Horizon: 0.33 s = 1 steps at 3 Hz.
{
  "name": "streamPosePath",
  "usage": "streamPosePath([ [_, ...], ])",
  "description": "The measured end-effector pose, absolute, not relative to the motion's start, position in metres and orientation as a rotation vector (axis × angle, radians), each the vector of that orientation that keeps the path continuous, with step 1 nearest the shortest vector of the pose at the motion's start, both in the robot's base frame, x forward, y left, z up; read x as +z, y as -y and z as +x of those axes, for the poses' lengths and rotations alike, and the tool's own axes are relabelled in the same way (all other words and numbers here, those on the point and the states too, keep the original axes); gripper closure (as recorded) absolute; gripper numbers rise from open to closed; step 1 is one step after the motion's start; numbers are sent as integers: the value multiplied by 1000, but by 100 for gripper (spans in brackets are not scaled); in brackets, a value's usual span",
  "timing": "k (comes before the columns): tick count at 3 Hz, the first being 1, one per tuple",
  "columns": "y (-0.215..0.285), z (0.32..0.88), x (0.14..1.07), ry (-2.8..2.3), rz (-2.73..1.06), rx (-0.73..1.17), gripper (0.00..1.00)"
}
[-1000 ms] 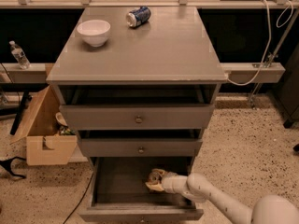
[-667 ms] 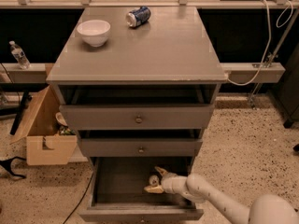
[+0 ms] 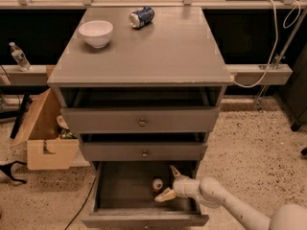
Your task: Place orange can into bottom drawer
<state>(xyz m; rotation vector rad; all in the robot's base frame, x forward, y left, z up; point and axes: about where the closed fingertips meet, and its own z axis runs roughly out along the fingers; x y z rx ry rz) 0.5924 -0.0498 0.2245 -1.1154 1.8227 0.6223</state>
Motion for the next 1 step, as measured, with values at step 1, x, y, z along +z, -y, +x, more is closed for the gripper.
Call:
streamPosePath([
  [1, 119, 576, 269, -1873, -1081, 599, 0],
])
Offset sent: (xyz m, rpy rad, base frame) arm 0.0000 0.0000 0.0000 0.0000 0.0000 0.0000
